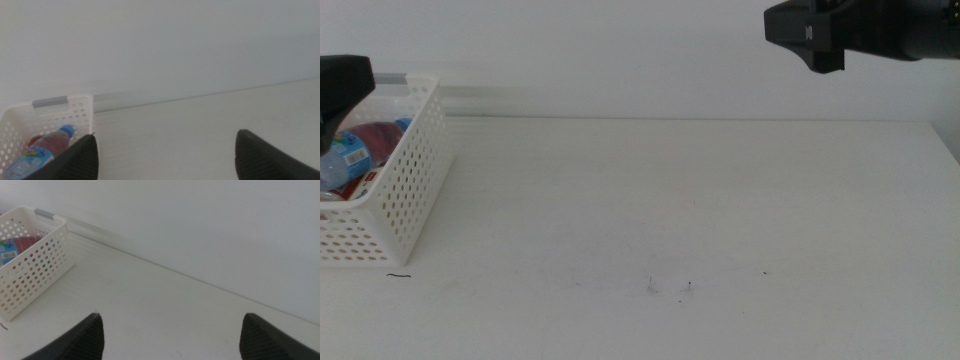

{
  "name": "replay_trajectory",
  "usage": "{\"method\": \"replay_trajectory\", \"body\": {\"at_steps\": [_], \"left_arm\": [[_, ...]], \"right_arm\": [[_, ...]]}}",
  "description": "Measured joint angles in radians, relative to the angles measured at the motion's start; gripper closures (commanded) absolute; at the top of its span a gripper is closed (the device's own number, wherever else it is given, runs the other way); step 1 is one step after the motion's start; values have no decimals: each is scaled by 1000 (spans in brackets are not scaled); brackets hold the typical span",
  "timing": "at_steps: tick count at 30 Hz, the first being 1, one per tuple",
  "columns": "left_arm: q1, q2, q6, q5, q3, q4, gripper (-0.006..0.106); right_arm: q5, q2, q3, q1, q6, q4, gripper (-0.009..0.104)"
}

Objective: Use arms to grab the bottles and put them into the dustbin to the left of the table.

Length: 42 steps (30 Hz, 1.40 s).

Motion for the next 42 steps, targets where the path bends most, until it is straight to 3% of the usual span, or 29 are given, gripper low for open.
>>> {"method": "replay_trajectory", "body": {"at_steps": [4, 10, 15, 19, 29, 42], "left_arm": [[0, -40, 0, -16, 58, 13, 7], [0, -234, 0, -56, 321, 8, 7], [0, -449, 0, -82, 523, -6, 7], [0, -613, 0, -92, 625, -6, 7], [0, -700, -4, -318, 864, -6, 7], [130, -702, -4, -404, 917, -11, 7]], "right_arm": [[-113, -50, 92, -42, 0, -4, 8], [-244, -307, 391, -218, 0, -12, 8], [-372, -567, 689, -392, 0, 88, 8], [-420, -752, 903, -481, 0, 121, 8], [-425, -1106, 1231, -503, 0, 121, 8], [-366, -1200, 1273, -504, 0, 111, 8]]}}
